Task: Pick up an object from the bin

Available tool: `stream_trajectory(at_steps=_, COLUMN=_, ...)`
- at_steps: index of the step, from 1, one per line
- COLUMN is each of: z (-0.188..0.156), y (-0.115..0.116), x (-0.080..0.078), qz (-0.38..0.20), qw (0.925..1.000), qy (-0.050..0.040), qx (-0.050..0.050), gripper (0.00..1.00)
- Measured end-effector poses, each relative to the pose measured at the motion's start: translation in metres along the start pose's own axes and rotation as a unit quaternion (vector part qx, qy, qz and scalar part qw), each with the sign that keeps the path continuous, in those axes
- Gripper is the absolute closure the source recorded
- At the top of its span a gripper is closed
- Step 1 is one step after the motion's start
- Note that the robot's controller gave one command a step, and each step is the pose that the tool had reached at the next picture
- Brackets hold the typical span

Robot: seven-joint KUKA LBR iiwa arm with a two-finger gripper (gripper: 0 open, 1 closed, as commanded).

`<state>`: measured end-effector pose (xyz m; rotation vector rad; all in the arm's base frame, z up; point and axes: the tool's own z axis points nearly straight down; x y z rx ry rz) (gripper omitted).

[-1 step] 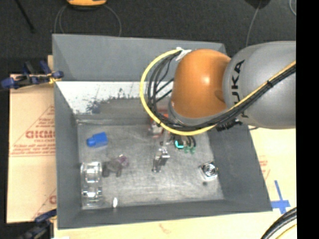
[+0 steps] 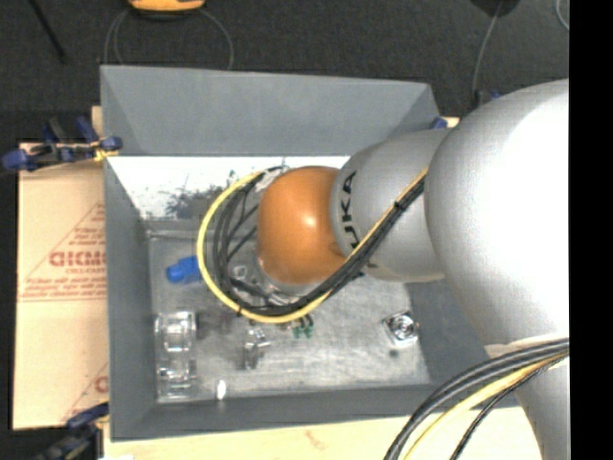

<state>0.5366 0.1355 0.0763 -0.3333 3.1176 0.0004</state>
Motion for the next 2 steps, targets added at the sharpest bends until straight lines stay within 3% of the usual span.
stream_trajectory(at_steps=1, z=-0.002, y=0.0, x=-0.001, qz=0.003, qw=1.0, qy=-0.0007, qx=-0.001, gripper=1.0)
stream_trajectory(at_steps=2, z=-0.155, y=-0.059, x=-0.014, qz=-0.085, qw=0.9963, qy=-0.0032, qx=0.002, gripper=1.0)
